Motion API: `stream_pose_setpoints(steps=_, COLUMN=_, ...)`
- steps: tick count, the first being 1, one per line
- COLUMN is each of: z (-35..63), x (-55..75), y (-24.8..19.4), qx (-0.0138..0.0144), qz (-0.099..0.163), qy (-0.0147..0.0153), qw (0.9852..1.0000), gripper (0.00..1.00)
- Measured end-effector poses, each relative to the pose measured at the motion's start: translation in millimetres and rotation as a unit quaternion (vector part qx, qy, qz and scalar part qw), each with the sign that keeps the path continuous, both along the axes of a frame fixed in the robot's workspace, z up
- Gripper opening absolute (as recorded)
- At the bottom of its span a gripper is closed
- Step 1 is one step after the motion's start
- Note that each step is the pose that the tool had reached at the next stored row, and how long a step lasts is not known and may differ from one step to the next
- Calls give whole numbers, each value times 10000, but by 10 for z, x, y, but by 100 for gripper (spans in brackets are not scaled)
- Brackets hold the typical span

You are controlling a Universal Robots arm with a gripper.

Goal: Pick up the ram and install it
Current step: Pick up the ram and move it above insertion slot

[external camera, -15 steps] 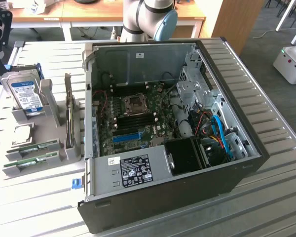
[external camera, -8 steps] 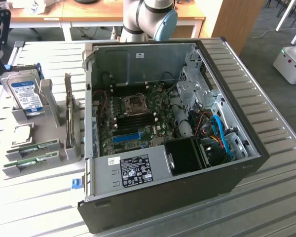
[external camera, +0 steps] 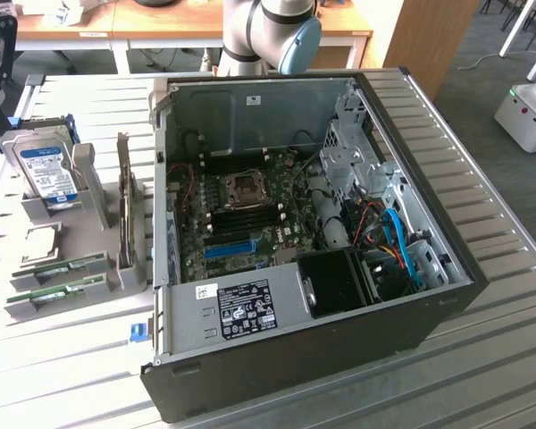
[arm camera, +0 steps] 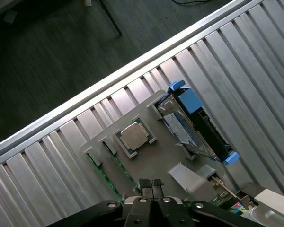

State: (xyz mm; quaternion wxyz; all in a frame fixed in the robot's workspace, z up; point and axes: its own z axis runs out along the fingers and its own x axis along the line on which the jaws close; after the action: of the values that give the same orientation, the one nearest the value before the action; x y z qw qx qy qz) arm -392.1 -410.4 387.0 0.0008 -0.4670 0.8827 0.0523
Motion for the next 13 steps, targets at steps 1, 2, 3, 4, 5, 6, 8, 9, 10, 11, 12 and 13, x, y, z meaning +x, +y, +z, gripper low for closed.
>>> stream_pose_setpoints(steps=1, z=0, x=0, y=0, qx=0, qz=0, qy=0, qw=10000, gripper=11)
stream_pose_setpoints(steps=2, z=0, x=0, y=0, qx=0, qz=0, qy=0, qw=10000, gripper=11)
stream_pose_setpoints(steps=3, z=0, x=0, y=0, qx=0, qz=0, qy=0, qw=10000, gripper=11)
stream_pose_setpoints(steps=4, z=0, x=0, y=0, qx=0, qz=0, qy=0, qw=10000, gripper=11)
stream_pose_setpoints(steps=5, z=0, x=0, y=0, qx=0, qz=1, qy=0, qw=10000, gripper=11)
stream_pose_setpoints(steps=6, z=0, x=0, y=0, qx=0, qz=0, qy=0, qw=10000, gripper=11)
stream_pose_setpoints(steps=8, z=0, x=0, y=0, qx=0, qz=21, qy=0, qw=10000, gripper=11)
stream_pose_setpoints(steps=9, z=-1, x=0, y=0, qx=2, qz=63, qy=0, qw=10000, gripper=11)
stream_pose_setpoints(steps=10, z=-1, x=0, y=0, qx=3, qz=119, qy=-1, qw=9999, gripper=11)
stream_pose_setpoints(steps=11, z=-1, x=0, y=0, qx=4, qz=181, qy=-1, qw=9998, gripper=11)
stream_pose_setpoints(steps=12, z=-1, x=0, y=0, qx=4, qz=247, qy=0, qw=9997, gripper=11)
stream_pose_setpoints(steps=13, z=-1, x=0, y=0, qx=4, qz=320, qy=0, qw=9995, gripper=11)
